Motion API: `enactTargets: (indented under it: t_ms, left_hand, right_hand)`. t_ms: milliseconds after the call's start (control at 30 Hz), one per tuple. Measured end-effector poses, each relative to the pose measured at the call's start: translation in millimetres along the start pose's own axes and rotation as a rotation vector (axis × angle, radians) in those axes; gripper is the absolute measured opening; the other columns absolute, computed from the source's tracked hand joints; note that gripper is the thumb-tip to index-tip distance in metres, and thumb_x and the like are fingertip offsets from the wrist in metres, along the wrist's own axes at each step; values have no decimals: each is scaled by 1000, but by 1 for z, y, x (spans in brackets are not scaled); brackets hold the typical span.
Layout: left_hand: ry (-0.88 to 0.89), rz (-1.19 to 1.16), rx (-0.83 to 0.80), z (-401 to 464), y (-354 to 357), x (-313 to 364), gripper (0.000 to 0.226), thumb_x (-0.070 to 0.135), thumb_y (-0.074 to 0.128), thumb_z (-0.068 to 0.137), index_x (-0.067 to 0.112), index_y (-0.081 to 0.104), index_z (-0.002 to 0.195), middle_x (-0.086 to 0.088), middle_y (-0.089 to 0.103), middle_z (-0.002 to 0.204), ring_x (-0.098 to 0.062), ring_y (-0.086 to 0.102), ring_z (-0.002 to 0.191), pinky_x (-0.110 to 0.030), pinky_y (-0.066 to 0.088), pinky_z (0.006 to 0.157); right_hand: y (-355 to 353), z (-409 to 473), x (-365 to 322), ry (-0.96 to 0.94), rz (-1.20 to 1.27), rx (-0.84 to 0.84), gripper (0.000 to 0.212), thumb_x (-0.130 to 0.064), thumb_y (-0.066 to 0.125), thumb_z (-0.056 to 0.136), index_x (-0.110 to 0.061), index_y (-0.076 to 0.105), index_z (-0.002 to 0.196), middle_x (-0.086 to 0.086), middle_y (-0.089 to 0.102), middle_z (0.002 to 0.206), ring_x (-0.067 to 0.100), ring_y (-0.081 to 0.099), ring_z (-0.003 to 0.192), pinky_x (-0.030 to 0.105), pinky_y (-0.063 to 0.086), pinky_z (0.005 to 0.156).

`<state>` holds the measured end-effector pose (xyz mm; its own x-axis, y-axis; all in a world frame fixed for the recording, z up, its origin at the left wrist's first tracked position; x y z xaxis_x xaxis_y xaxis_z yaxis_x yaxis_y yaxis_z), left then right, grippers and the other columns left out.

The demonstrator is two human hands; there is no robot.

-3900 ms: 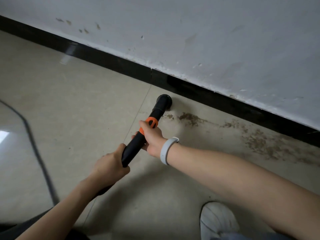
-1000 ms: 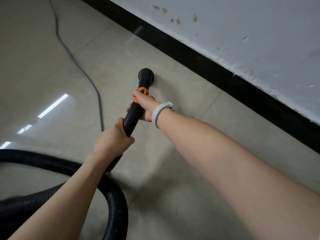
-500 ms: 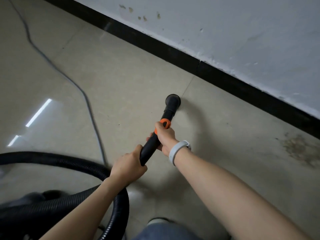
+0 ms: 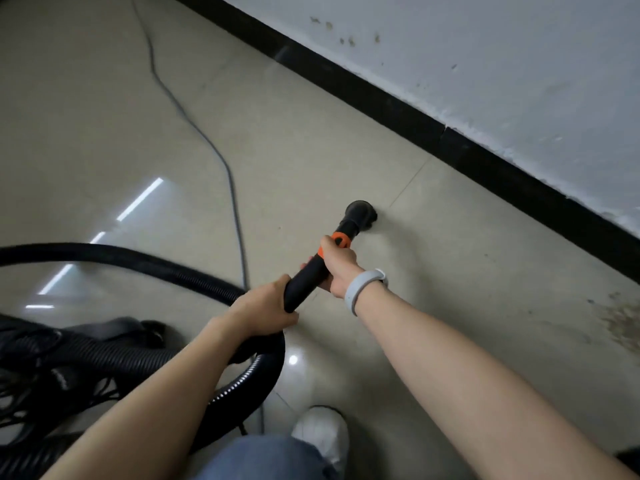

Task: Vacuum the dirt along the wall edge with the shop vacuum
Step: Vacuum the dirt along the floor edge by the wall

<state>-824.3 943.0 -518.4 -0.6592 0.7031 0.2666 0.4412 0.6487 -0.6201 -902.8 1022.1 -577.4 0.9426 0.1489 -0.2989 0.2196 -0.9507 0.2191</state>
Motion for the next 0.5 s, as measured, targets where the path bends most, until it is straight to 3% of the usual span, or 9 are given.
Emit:
enactTargets:
  t_ms: [167, 267, 400, 500]
  left_hand:
    - [-174, -209, 147, -14, -2, -43, 31, 29, 63, 82, 14, 43, 99, -2, 57, 86, -22, 57, 80, -29, 42, 69]
    - [-275, -256, 226, -22, 7, -66, 32, 29, 63, 82, 12, 42, 101, -6, 61, 90, -25, 60, 81, -31, 47, 70]
    - [-435, -410, 309, -41, 25, -95, 33, 29, 62, 80, 16, 42, 103, -9, 63, 89, -28, 67, 73, -43, 56, 72]
    - [-451, -441, 276, -44, 37, -98, 35, 28, 62, 80, 18, 42, 106, -10, 64, 93, -28, 67, 76, -42, 56, 75]
  right_hand:
    - [70, 18, 8, 3, -260, -207, 15, -22, 52, 91, -9, 43, 92, 11, 54, 81, 26, 59, 61, 30, 53, 50]
    - [97, 25, 27, 24, -390, -294, 15, -21, 51, 90, -10, 43, 89, 10, 55, 78, 27, 62, 59, 37, 57, 63]
    - [125, 18, 54, 90, -497, -386, 15, -20, 53, 90, -9, 43, 89, 11, 56, 68, 21, 59, 36, 24, 51, 41]
    - [121, 17, 59, 75, -487, -382, 16, -19, 53, 90, -8, 43, 83, 11, 54, 64, 22, 57, 38, 24, 51, 42]
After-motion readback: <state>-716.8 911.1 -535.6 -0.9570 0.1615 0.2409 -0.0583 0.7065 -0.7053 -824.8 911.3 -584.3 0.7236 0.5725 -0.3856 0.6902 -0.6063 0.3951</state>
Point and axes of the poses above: each hand's wrist, its own z-axis towards the middle knuckle, its own y-axis out of the palm, x = y × z, the point moved 10 cm from there along z, towards the middle knuckle
